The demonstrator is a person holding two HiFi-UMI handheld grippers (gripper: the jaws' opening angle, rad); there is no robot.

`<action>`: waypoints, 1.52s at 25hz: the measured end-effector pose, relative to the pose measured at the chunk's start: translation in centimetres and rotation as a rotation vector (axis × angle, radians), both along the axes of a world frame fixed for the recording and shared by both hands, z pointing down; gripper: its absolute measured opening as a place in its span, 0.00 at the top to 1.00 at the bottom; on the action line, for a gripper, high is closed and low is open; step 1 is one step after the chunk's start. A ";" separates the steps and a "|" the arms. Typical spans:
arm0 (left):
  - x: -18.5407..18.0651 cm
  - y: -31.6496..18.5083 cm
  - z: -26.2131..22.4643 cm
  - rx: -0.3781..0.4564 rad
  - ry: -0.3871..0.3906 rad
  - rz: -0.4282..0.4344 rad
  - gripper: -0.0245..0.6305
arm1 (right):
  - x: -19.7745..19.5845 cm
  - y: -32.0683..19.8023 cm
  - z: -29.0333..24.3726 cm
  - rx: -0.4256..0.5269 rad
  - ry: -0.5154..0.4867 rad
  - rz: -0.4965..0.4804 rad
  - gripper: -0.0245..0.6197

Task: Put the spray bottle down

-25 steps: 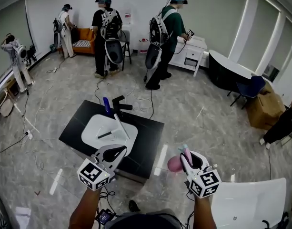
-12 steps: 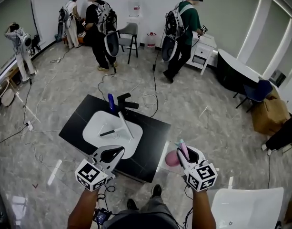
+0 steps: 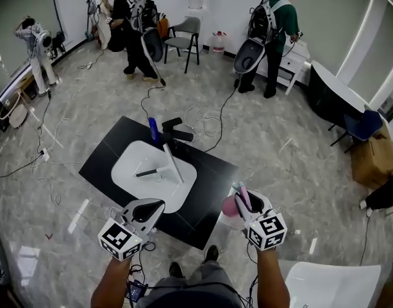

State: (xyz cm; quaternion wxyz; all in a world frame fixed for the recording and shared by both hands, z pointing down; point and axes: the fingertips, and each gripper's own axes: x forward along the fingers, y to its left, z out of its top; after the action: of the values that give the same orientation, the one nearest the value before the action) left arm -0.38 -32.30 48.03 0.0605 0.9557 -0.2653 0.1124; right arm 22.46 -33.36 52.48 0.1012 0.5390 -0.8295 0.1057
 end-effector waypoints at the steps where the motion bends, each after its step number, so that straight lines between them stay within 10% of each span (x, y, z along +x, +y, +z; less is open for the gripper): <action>1: 0.3 -0.3 0.4 -0.006 -0.004 -0.004 0.96 | 0.1 -0.6 0.6 -0.004 -0.001 -0.007 0.81; 38: 2.2 -7.6 11.0 -0.126 -0.020 -0.090 0.96 | -2.1 -10.1 17.0 -0.106 0.038 -0.163 0.80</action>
State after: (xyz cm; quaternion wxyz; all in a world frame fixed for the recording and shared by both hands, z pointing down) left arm 1.86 -39.91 59.06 0.1229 0.9360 -0.3007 0.1356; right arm 20.39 -43.45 69.43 0.1534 0.4656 -0.8618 0.1305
